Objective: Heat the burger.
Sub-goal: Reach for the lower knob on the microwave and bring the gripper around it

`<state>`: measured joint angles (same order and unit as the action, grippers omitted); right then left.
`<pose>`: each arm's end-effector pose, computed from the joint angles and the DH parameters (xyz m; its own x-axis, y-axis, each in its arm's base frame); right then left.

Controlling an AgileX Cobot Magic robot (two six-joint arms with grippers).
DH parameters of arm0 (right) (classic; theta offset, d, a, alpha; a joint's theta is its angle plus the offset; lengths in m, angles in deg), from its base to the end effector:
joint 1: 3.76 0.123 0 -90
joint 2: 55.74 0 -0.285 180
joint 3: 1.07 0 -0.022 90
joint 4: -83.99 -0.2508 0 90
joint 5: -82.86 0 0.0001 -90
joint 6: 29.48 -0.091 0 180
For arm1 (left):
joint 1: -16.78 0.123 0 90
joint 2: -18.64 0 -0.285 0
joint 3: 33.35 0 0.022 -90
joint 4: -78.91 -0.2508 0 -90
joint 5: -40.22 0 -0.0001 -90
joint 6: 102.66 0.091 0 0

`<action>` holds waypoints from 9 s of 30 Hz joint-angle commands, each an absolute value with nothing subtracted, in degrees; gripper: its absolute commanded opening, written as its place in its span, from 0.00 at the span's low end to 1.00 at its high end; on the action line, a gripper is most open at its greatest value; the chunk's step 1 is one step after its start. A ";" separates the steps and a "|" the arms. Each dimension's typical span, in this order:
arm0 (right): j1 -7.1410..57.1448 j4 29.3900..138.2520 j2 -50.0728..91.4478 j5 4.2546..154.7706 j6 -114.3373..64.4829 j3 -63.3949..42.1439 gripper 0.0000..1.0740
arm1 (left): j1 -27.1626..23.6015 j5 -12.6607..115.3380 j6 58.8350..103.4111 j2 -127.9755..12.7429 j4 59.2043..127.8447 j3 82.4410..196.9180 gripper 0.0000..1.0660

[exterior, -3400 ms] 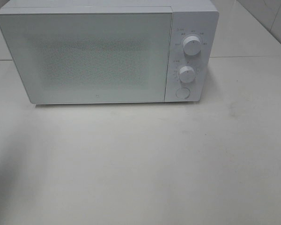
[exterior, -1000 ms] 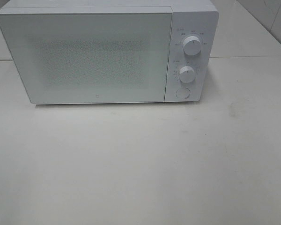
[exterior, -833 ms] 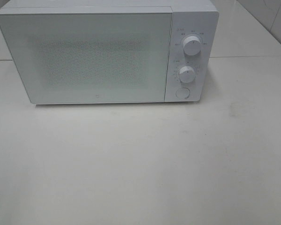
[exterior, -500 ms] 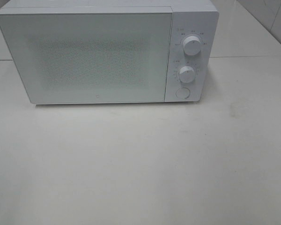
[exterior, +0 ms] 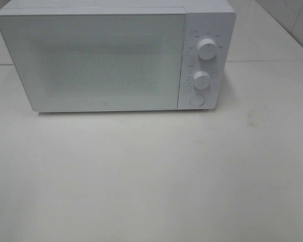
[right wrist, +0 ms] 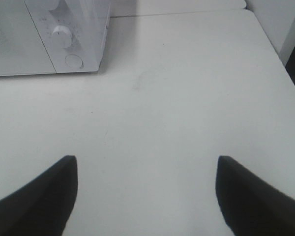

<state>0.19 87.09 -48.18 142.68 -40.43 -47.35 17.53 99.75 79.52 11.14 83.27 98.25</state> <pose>-0.0095 -0.0049 0.2897 -0.3987 0.1358 -0.9070 0.0395 0.9906 0.1310 -0.0051 -0.0060 0.2800 -0.4283 -0.0062 -0.9036 0.0459 0.9985 -0.0286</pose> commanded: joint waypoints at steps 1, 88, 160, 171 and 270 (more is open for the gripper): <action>-0.27 87.55 -49.16 140.33 -40.20 -46.09 0.71 | 17.53 99.70 79.23 12.57 83.38 98.03 0.94; 7.18 68.81 25.61 37.31 -23.98 -64.66 0.71 | 17.53 99.70 79.23 12.40 83.38 98.03 0.94; 35.26 37.53 61.48 19.38 -15.62 -39.73 0.71 | 17.53 99.70 79.23 12.40 83.33 98.03 0.94; 31.19 42.05 62.69 20.98 -17.51 -37.67 0.71 | 17.53 99.70 79.29 12.40 83.33 98.03 0.94; 28.44 61.07 66.98 23.28 -109.30 -33.49 0.02 | 17.53 99.70 79.40 12.28 83.33 98.03 0.94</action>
